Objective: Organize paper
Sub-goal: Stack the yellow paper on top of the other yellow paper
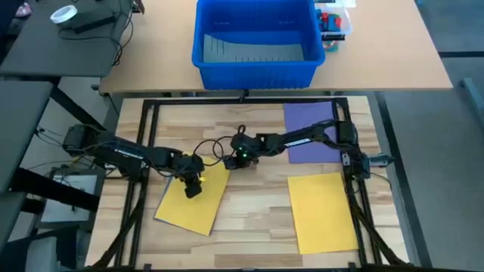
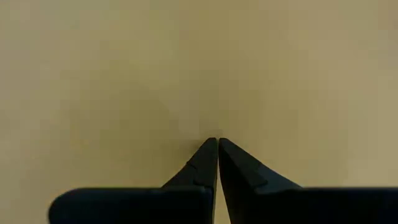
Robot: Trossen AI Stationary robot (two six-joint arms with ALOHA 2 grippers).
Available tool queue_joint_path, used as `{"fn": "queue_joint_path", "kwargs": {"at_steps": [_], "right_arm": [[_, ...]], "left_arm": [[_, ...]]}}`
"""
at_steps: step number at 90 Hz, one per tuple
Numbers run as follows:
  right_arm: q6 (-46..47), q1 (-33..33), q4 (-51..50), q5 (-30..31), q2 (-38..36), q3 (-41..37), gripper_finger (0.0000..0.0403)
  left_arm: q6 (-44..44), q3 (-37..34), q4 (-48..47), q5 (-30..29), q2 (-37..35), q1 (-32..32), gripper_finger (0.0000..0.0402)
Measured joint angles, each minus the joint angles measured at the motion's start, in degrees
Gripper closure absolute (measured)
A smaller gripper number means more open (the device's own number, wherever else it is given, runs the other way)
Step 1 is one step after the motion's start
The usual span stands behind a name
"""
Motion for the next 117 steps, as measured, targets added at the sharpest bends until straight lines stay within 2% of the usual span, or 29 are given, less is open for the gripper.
{"fn": "queue_joint_path", "kwargs": {"at_steps": [20, 26, 39, 47, 58, 66, 71, 85, 98, 117], "right_arm": [[-1.06, 0.76, 0.17, 0.34, 0.01, -0.04, 0.0279], [-1.16, 0.77, 0.32, 0.35, 0.01, -0.04, 0.0305], [-4.46, 0.75, -0.07, 0.38, 0.01, -0.04, 0.0389], [-5.27, 0.54, -1.44, 0.57, 0.01, -0.04, 0.0398], [-8.46, -0.19, -5.68, 0.25, -1.42, -0.14, 0.0402], [-14.49, -0.8, -11.3, -3.17, -6.36, -0.09, 0.0403], [-19.82, -1.32, -18.26, -5.71, -10.55, 0.09, 0.0403], [-33.03, -2.5, -44.89, -13.01, -21.03, -0.02, 0.0403], [-37.45, -2.42, -67.41, -13.49, -28.64, -0.02, 0.0403], [-34.4, 2.14, -74.57, -12.98, -35.3, -7.92, 0.0403]], "left_arm": [[0.9, -0.11, 1.71, -0.04, 0.07, 0.0, 0.0402], [0.9, -0.11, 1.75, -0.03, 0.07, 0.0, 0.0402], [0.87, -0.11, 1.78, -0.04, 0.07, 0.0, 0.0402], [0.87, 0.02, 1.41, -0.02, 0.07, 0.0, 0.0402], [1.5, 2.81, -3.93, -0.02, -1.14, 0.0, 0.0402], [3.21, 6.33, -10.06, -0.04, -2.99, 0.0, 0.0402], [4.15, 8.48, -13.35, -0.03, -4.25, 0.0, 0.0402], [6.01, 12.68, -19.75, -0.04, -7.73, 0.0, 0.0402], [5.99, 13.09, -20.9, -0.02, -10.38, 0.0, 0.0402], [6.06, 13.14, -20.72, -0.04, -11.41, 0.0, 0.0402]]}}
